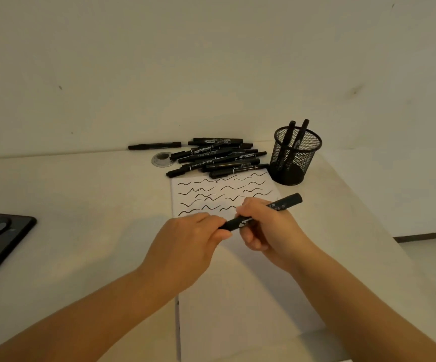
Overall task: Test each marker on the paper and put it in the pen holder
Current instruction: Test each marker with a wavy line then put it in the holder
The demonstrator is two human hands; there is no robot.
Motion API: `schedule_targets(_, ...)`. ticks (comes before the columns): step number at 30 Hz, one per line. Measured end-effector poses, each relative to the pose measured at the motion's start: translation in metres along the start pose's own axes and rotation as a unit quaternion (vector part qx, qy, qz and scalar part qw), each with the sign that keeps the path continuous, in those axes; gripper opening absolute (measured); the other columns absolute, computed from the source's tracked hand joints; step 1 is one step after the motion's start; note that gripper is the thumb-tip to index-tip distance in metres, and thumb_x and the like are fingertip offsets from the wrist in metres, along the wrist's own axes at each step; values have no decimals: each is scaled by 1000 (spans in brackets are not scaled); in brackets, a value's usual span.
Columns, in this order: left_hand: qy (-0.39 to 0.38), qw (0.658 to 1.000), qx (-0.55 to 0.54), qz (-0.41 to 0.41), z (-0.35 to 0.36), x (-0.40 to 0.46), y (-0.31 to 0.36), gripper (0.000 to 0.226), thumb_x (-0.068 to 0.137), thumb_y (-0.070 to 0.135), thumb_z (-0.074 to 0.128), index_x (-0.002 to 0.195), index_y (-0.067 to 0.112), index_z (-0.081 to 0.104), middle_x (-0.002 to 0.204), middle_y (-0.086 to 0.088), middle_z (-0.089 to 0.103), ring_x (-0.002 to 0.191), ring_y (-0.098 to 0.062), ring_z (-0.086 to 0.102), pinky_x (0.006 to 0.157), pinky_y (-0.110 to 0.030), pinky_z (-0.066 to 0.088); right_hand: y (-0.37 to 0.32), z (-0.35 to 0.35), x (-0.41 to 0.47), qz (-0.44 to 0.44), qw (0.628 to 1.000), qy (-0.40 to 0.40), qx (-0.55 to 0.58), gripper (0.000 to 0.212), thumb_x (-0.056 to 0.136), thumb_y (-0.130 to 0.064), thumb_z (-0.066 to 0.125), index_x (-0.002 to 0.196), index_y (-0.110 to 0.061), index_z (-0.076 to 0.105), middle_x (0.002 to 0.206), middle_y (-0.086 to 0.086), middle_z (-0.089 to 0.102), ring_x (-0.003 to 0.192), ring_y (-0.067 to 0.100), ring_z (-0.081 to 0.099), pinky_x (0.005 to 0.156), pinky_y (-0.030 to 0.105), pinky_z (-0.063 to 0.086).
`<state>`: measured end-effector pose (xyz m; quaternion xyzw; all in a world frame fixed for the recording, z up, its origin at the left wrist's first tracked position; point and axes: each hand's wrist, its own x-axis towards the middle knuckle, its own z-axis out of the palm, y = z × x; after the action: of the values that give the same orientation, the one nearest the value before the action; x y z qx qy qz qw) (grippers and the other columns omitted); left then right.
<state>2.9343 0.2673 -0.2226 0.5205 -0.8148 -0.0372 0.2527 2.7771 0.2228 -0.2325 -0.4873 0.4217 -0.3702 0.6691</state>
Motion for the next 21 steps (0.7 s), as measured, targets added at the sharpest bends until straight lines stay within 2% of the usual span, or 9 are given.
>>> schedule_targets(2,-44,995,-80,-50,3,-2,2,34,90,40,38,84,21,65,64,9,59,56,-11,52,53,-26,42,-4,-1,0,-28,999,14,12,39,85,-4,46,47,-13,48,37,5,41,30,14,30,37,21,22)
schedule_targets(4,-55,979,-161,-115,1,-7,-11,27,93,29,46,72,29,63,56,15,57,53,-6,50,52,-17,39,-14,-20,2,-41,991,79,102,45,80,2,40,39,-17,42,33,1,34,25,11,26,34,13,18)
schedule_targets(6,-47,946,-234,-218,-9,-13,-32,35,92,18,50,63,32,63,52,18,57,46,-2,48,48,-10,38,-29,-51,3,-87,968,152,180,41,76,1,39,40,-17,41,31,-2,30,23,9,22,33,11,14)
schedule_targets(7,-51,934,-257,-242,-14,-13,-41,36,92,18,50,62,32,64,51,16,58,44,-1,48,48,-9,39,-36,-60,5,-113,968,166,149,38,80,0,40,44,-15,42,32,-1,32,25,10,23,33,13,14)
schedule_targets(11,-70,941,-266,-195,-8,-5,-38,29,92,22,49,71,35,63,61,17,64,55,2,58,54,-8,43,-27,-43,23,-105,971,138,-163,17,84,-12,59,68,-16,59,49,-4,56,41,6,48,37,16,34)
schedule_targets(14,-57,982,-113,-142,9,-5,-34,16,92,32,48,90,31,64,79,13,69,76,-4,64,71,-23,49,-9,-28,34,-78,974,121,-173,6,83,-15,64,80,-20,66,63,-4,63,51,0,56,44,15,41)
schedule_targets(16,-33,993,9,-117,18,-9,-39,25,93,37,45,107,24,62,95,5,68,88,-16,62,76,-33,48,5,-26,36,-89,971,132,-177,8,86,-20,61,80,-19,66,61,-2,65,50,0,56,45,12,41)
schedule_targets(18,-19,994,-6,-110,23,-11,-45,27,93,37,46,110,23,61,98,2,68,86,-16,60,75,-28,47,16,-24,37,-102,965,154,-189,12,87,-22,59,77,-19,64,55,-3,65,48,0,55,46,9,40)
schedule_targets(21,-36,987,-85,-132,22,-10,-50,20,91,36,49,101,26,63,85,9,69,65,-2,52,62,-13,38,19,-26,40,-106,958,179,-196,13,86,-19,59,73,-20,61,52,-4,65,45,-1,54,44,8,39)
